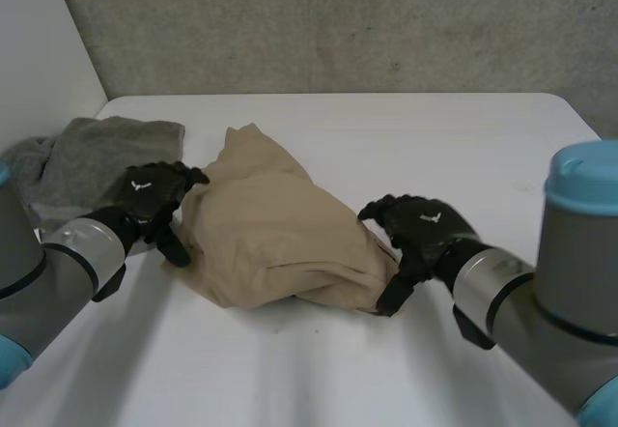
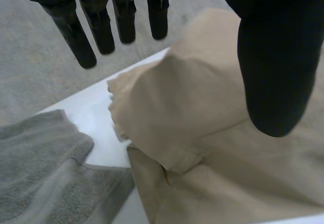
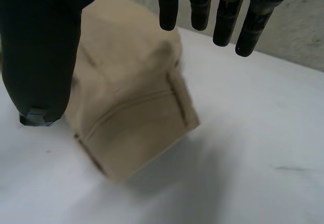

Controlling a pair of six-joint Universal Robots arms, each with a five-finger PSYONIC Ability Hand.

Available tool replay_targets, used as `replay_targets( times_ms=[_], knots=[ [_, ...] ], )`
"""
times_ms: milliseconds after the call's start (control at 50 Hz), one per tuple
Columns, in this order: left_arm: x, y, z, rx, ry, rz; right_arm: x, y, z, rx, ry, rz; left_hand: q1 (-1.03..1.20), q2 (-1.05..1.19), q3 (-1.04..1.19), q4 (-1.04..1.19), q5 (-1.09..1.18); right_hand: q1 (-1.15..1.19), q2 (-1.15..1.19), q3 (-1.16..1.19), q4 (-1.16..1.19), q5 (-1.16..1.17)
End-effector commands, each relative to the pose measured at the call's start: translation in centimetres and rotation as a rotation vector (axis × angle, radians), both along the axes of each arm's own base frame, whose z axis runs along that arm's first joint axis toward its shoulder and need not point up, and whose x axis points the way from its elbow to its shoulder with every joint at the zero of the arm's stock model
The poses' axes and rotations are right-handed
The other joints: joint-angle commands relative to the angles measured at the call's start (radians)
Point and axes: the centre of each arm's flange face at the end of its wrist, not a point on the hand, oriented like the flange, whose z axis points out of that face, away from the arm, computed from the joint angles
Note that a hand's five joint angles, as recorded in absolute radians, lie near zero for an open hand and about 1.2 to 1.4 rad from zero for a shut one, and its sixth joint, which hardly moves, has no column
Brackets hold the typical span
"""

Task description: Fold the laundry.

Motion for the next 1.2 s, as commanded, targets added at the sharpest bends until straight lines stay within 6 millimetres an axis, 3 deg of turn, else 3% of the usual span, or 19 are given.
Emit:
replay_targets(
  times_ms=[20, 180, 260, 340, 380, 420, 480, 520, 580, 600, 680, 800, 920, 1040, 1060, 1120, 1160, 1200],
  knots=[
    [-0.5, -0.1, -2.7, 0.057, -0.06, -0.06, 1.0, -0.2, -2.4, -0.002, 0.024, -0.009, 0.194, 0.203, 0.206, 0.201, 0.199, 0.058, 0.039, 0.044, 0.023, 0.03],
    [-0.9, -0.5, -4.2, 0.08, -0.068, -0.069, 2.1, -1.0, -3.7, -0.033, 0.017, -0.008, 0.277, 0.285, 0.288, 0.284, 0.282, 0.381, 0.361, 0.366, 0.346, 0.352],
    [-2.0, -1.2, -5.0, 0.04, -0.052, -0.085, 2.4, -1.6, -3.9, -0.064, 0.006, -0.02, 0.338, 0.347, 0.349, 0.345, 0.343, 0.704, 0.684, 0.689, 0.669, 0.675],
    [-3.3, -1.6, -5.5, 0.008, -0.046, -0.114, 2.7, -2.2, -3.5, -0.096, 0.001, -0.033, 0.778, 0.786, 0.789, 0.785, 0.783, 1.195, 1.175, 1.18, 1.16, 1.166],
    [-3.6, -2.2, -4.9, -0.017, -0.039, -0.116, 2.7, -2.5, -3.0, -0.112, -0.003, -0.033, 1.088, 1.096, 1.099, 1.094, 1.093, 1.196, 1.177, 1.182, 1.162, 1.168],
    [-3.7, -2.3, -4.3, -0.036, -0.036, -0.116, 2.6, -2.8, -2.4, -0.138, 0.014, -0.028, 1.09, 1.098, 1.101, 1.096, 1.095, 1.196, 1.177, 1.182, 1.162, 1.168],
    [-3.8, -2.2, -1.1, -0.106, -0.02, -0.111, 2.6, -3.0, -0.7, -0.221, 0.042, 0.001, 1.09, 1.098, 1.101, 1.096, 1.095, 1.196, 1.177, 1.182, 1.162, 1.168],
    [-3.5, -1.2, 3.0, -0.179, -0.005, -0.11, 2.4, -2.8, 0.8, -0.281, 0.072, 0.018, 1.09, 1.098, 1.101, 1.096, 1.095, 1.196, 1.177, 1.182, 1.162, 1.168],
    [-3.1, 0.1, 6.7, -0.234, 0.012, -0.11, 1.9, -2.4, 4.1, -0.403, 0.165, 0.057, 1.09, 1.098, 1.101, 1.096, 1.095, 1.196, 1.177, 1.182, 1.162, 1.168],
    [-2.8, 1.0, 9.1, -0.273, 0.019, -0.111, 1.7, -2.4, 5.0, -0.438, 0.195, 0.063, 1.09, 1.098, 1.101, 1.096, 1.095, 1.196, 1.177, 1.182, 1.162, 1.168],
    [-2.3, 2.2, 12.8, -0.319, 0.029, -0.113, 1.3, -2.2, 8.2, -0.543, 0.303, 0.086, 1.09, 1.098, 1.101, 1.096, 1.095, 1.196, 1.177, 1.182, 1.162, 1.168],
    [-2.5, 2.8, 15.0, -0.325, 0.023, -0.13, 1.0, -1.8, 11.9, -0.585, 0.369, 0.11, 1.09, 1.098, 1.101, 1.096, 1.095, 1.196, 1.177, 1.182, 1.162, 1.168],
    [-4.4, -0.1, 13.0, -0.32, -0.021, -0.156, 1.7, -2.7, 12.7, -0.588, 0.368, 0.116, 1.09, 1.098, 1.101, 1.096, 1.095, 1.196, 1.177, 1.182, 1.162, 1.168],
    [-6.9, -4.2, 10.9, -0.385, -0.066, -0.156, 4.2, -6.8, 11.7, -0.646, 0.334, 0.081, 1.09, 1.098, 1.101, 1.096, 1.095, 1.196, 1.177, 1.182, 1.162, 1.168],
    [-7.4, -5.9, 11.2, -0.457, -0.068, -0.129, 4.6, -7.6, 11.8, -0.671, 0.319, 0.064, 1.09, 1.098, 1.101, 1.096, 1.095, 1.196, 1.177, 1.182, 1.162, 1.168],
    [-8.3, -8.0, 12.5, -0.592, -0.05, -0.09, 5.8, -10.3, 12.7, -0.795, 0.254, -0.011, 1.09, 1.098, 1.101, 1.096, 1.095, 1.196, 1.177, 1.182, 1.162, 1.168],
    [-9.3, -9.2, 14.5, -0.738, -0.006, -0.069, 6.2, -11.8, 13.7, -0.883, 0.205, -0.062, 1.09, 1.098, 1.101, 1.096, 1.095, 1.196, 1.177, 1.182, 1.162, 1.168],
    [-9.8, -9.6, 16.5, -0.854, 0.04, -0.048, 6.8, -13.6, 16.2, -1.055, 0.101, -0.141, 1.09, 1.098, 1.101, 1.096, 1.095, 1.196, 1.177, 1.182, 1.162, 1.168]
  ],
)
